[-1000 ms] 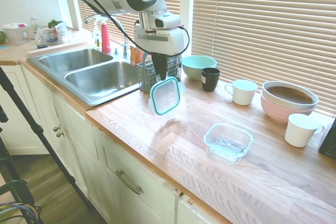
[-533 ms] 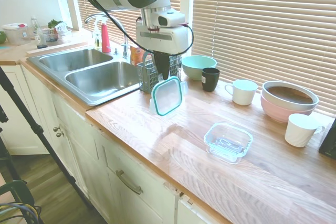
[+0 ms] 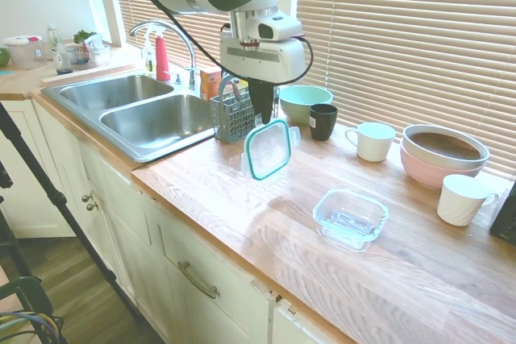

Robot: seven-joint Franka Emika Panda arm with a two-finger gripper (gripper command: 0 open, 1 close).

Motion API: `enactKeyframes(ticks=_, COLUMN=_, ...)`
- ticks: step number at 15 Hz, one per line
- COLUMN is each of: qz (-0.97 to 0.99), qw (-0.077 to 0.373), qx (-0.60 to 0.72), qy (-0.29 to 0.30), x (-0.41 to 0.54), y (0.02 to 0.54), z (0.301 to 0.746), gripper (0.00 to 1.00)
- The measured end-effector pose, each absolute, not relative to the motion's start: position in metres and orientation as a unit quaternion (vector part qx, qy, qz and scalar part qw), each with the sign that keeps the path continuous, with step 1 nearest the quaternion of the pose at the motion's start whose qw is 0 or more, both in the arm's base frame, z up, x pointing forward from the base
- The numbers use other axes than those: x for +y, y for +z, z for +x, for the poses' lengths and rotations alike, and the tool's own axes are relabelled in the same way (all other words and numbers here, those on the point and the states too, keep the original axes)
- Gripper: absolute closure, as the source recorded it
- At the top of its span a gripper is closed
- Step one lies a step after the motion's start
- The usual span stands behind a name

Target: Cover the lid of the food container

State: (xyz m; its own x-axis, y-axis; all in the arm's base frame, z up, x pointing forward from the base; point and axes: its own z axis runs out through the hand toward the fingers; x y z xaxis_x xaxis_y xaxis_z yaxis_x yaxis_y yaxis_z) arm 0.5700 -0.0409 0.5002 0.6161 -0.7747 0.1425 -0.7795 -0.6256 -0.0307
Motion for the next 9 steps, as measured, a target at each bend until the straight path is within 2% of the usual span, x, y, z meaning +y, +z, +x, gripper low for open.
enactKeyframes(ticks=9, qz=0.896, qw=0.007, qx=-0.439, qy=0.062, x=-0.074, y=0.489, z=0.562, gripper=1.00)
